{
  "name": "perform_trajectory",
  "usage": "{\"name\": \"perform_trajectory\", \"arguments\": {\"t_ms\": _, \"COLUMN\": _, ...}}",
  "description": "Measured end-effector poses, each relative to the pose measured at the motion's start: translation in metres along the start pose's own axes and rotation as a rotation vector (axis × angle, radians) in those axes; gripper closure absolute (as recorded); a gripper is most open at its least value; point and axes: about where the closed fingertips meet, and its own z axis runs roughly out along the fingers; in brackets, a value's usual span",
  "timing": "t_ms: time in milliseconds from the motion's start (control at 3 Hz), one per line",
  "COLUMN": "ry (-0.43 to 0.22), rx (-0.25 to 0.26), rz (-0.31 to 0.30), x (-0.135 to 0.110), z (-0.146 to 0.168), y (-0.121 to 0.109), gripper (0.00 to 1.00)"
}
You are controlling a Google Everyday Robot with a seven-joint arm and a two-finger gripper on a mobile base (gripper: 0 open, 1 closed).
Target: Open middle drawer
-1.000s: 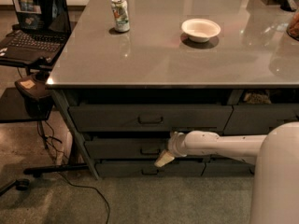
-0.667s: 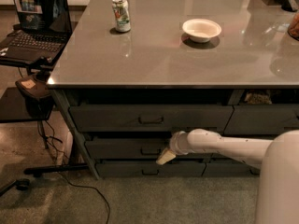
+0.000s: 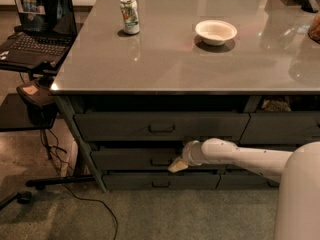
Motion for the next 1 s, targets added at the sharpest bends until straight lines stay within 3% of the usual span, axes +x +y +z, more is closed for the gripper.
{"name": "perform_trajectory", "arguments": {"t_ms": 1000, "ry": 0.0, "rx": 0.0, "rz": 0.0, "x": 0.0, "z": 0.0, "y": 0.0002, "gripper": 0.89}}
